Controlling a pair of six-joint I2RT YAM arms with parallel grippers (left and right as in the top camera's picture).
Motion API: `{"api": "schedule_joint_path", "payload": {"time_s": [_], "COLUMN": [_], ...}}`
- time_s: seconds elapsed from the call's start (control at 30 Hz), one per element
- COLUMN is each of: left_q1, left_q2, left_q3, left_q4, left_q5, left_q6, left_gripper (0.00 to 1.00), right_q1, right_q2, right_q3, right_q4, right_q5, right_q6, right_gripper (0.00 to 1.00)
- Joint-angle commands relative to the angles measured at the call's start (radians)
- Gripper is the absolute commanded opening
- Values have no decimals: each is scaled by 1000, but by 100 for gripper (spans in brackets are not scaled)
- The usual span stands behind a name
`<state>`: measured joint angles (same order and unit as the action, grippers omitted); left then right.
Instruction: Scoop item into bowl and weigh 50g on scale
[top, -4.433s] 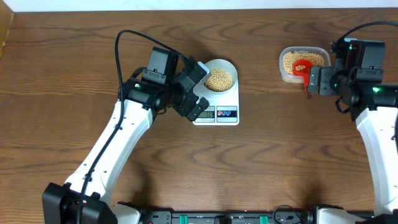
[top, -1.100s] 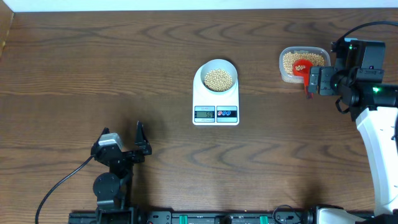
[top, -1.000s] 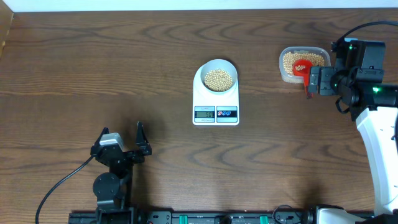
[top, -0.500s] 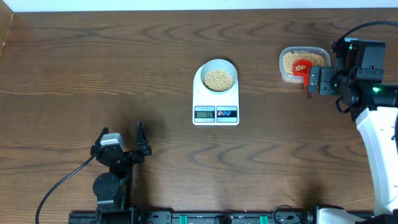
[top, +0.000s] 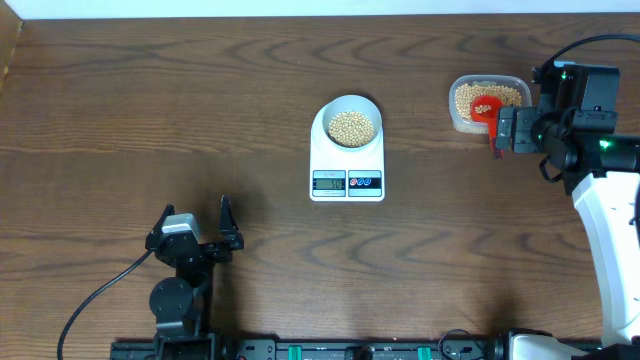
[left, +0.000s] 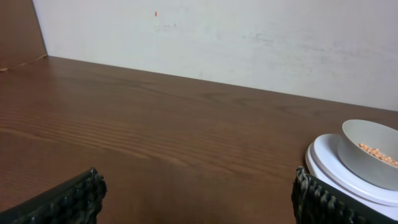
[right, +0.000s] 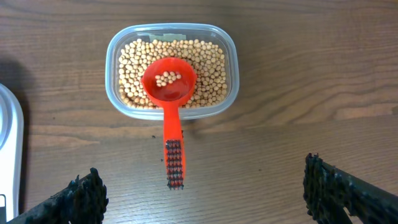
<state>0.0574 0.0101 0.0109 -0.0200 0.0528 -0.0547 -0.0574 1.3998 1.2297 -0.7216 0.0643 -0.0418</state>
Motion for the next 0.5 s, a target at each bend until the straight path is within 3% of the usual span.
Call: {"api": "schedule_joint_path", "payload": {"time_s": [0.0,0.47], "left_q1": [2,2], "left_q2": [-4,-4], "left_q3": [-7,-7], "left_q4": [-50,-50], "left_q5": [-13,-13], "left_q6": [9,9], "left_gripper": [98,98], "right_q1": [7,6], "right_q2": [-13,-45], "right_q3": [19,2], "right_q4": [-2,-8], "right_q5": [8,16], "right_q6": [-16,-23], "right_gripper": [99,99]}}
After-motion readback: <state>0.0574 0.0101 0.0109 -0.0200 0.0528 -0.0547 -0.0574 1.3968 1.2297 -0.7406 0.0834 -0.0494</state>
